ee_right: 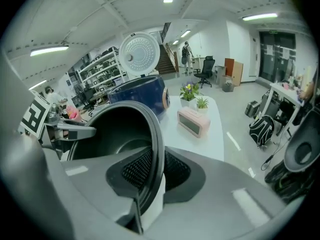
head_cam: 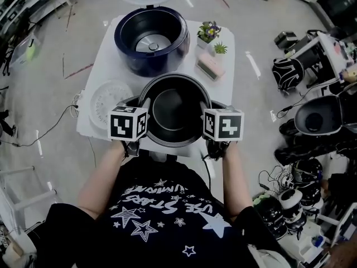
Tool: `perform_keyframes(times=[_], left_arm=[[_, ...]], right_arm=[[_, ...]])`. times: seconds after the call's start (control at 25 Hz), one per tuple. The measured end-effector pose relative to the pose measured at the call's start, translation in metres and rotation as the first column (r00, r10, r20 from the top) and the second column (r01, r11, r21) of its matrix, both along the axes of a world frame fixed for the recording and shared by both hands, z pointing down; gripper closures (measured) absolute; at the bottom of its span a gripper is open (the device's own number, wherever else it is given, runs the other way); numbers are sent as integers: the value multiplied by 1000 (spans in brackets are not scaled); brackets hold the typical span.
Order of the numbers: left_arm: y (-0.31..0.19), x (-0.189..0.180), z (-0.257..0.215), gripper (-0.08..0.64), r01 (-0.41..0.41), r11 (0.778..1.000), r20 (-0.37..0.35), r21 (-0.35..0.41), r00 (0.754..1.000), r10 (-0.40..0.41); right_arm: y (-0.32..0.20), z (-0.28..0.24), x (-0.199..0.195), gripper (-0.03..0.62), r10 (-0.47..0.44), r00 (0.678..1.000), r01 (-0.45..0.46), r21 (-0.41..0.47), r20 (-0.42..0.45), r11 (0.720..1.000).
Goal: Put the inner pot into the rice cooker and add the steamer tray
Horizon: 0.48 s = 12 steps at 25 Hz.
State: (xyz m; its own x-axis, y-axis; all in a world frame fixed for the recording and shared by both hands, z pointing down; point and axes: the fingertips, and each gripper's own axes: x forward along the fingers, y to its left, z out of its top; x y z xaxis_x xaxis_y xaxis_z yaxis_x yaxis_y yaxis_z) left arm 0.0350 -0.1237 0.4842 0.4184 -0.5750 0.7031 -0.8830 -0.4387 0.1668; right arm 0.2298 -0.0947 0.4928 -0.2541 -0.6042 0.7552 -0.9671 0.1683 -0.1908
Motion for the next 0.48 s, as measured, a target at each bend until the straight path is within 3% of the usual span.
perform_keyframes(times=[0.48], left_arm=[[10, -7, -61, 495, 115, 986, -85, 118, 991, -105]], right_arm=[[-12, -77, -8, 508, -126, 992, 126, 170, -9, 977]])
